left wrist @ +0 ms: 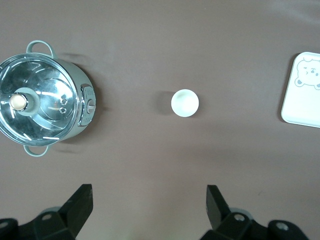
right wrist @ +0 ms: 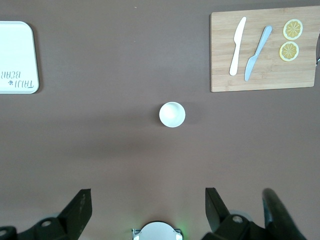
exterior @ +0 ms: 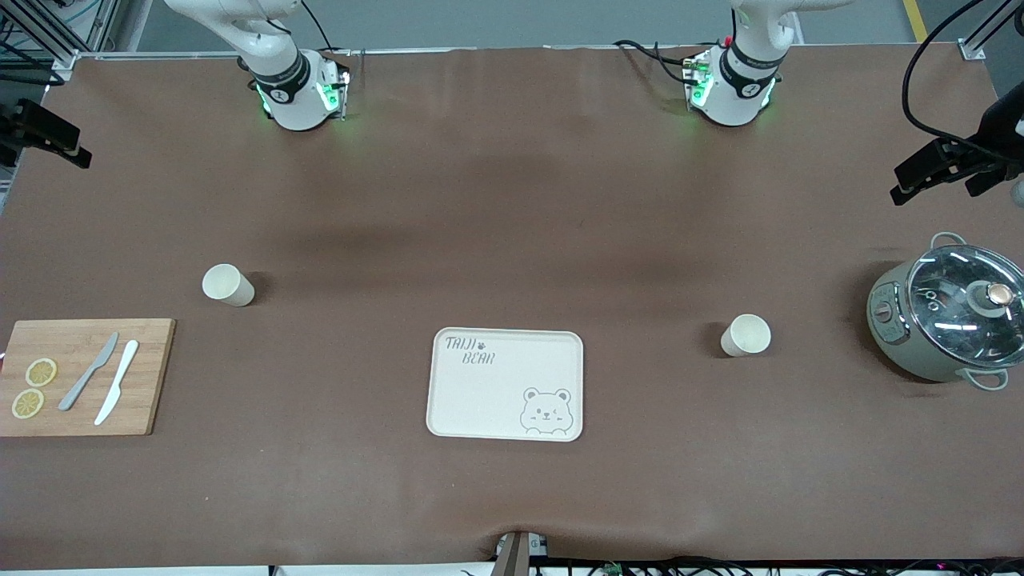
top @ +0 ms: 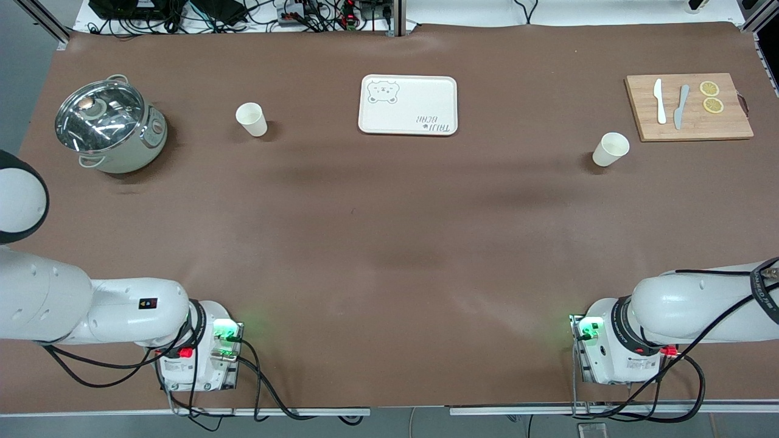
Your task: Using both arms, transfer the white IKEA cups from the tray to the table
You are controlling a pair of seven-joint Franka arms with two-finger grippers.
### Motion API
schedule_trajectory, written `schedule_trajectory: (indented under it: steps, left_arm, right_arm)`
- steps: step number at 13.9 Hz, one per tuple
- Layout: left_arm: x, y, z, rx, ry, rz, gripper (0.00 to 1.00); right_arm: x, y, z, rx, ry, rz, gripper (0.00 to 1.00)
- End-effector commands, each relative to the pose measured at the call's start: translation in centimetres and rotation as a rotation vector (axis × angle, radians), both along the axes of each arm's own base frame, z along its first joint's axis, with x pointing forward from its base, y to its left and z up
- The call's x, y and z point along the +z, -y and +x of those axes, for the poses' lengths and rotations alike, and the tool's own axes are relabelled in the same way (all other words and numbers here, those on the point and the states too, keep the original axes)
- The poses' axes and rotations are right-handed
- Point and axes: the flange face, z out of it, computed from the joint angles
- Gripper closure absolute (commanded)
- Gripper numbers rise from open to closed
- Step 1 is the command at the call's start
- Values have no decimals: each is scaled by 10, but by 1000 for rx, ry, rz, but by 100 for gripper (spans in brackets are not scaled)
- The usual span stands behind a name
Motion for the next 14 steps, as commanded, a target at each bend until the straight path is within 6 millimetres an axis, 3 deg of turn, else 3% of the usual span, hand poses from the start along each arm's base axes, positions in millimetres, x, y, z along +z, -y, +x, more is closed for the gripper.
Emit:
schedule_trajectory:
  steps: [1,5,8,14]
  left_arm:
    - [1,2,5,-17,3,-1,0]
    - [-1,4,5,-22,-2,-3,0]
    - [1,18,1,-47,0,-1,0]
    - [0,16,6,-41,14,-14,0]
  right_arm:
    - [1,0,-6,10,1,-15,0]
    - [1,0,-6,10,-1,-15,0]
    - [1,1,-7,9,-8,-14,0]
    - [-1,3,-8,4,-19,-14,0]
